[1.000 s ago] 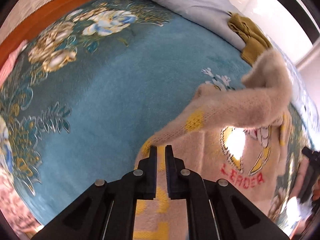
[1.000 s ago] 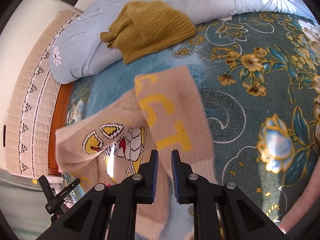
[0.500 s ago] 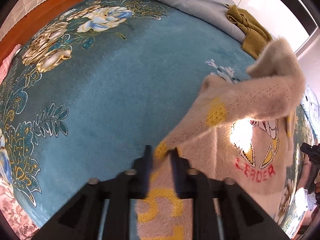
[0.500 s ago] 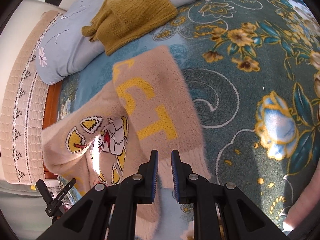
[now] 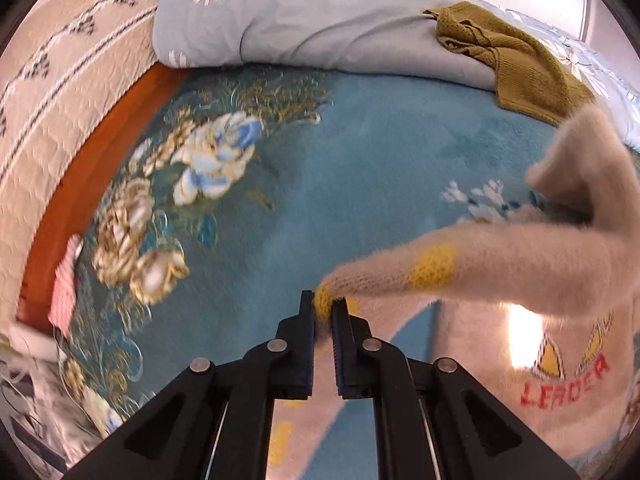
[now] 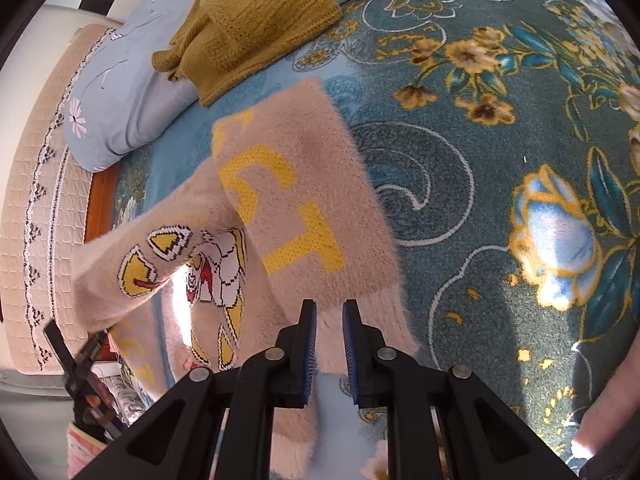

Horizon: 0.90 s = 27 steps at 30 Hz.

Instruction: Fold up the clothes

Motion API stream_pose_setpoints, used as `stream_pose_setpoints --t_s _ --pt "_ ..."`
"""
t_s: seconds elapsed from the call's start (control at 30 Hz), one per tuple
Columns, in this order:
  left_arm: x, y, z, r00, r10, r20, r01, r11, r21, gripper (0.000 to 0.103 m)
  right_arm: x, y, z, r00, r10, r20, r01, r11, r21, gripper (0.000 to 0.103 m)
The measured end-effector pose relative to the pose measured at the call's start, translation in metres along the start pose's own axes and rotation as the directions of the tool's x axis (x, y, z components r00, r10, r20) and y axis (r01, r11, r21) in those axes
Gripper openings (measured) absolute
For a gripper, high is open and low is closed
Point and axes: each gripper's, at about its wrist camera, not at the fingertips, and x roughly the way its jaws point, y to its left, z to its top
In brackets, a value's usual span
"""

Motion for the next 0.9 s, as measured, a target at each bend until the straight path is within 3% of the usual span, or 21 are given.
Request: stream_pose_setpoints --t_s 0.23,0.33,0.37,0.4,0.43,0.5,0.57,0.67,0.8,0.9 --pt "0.038 -0.009 0.034 0.989 0.101 -0.103 -0.106 0.994 -0.036 0.010 -0.010 -0.002 -0.005 1.000 -0.023 0.019 0.023 1.000 -0.015 0.016" --pt "0.034 -0.003 0.028 0.993 0.052 -0.103 -0.065 0.989 -0.135 0.012 -0.013 0.008 -0.007 0.998 -0.054 0.038 0.057 0.995 -0.087 0.018" --pt "0.032 0.001 0.025 0.995 0.023 -0.100 -0.040 0.985 -0.170 0.016 -0.012 0.014 -0.008 0.996 -0.069 0.048 0.074 0.990 -0.119 0.022" --pt "0.028 0.006 0.022 0.995 -0.009 -0.095 -0.011 0.978 -0.206 0.024 -0.011 0.021 -0.009 0.995 -0.083 0.058 0.091 0.984 -0.154 0.035" --pt "0.023 0.011 0.016 0.995 -0.045 -0.086 0.022 0.968 -0.248 0.029 -0.008 0.029 -0.009 0.993 -0.095 0.066 0.106 0.976 -0.189 0.053" --pt "0.013 0.020 0.006 0.994 -0.092 -0.063 0.068 0.948 -0.311 0.042 0.000 0.044 -0.012 0.993 -0.094 0.074 0.110 0.961 -0.254 0.062" --pt "0.004 0.027 -0.005 0.991 -0.123 -0.050 0.097 0.925 -0.368 0.043 0.013 0.058 -0.015 0.991 -0.110 0.082 0.130 0.937 -0.325 0.062" --pt "-0.009 0.037 -0.024 0.986 -0.166 -0.034 0.133 0.884 -0.449 0.043 0.041 0.074 -0.021 0.973 -0.205 0.109 0.232 0.877 -0.421 0.062" --pt "-0.034 0.044 -0.051 0.978 -0.206 0.019 0.184 0.825 -0.535 0.044 0.062 0.076 -0.025 0.952 -0.285 0.112 0.303 0.831 -0.466 0.062" --pt "-0.053 0.046 -0.070 0.958 -0.274 0.089 0.269 0.744 -0.612 0.047 0.067 0.070 -0.024 0.945 -0.307 0.111 0.323 0.829 -0.456 0.060"
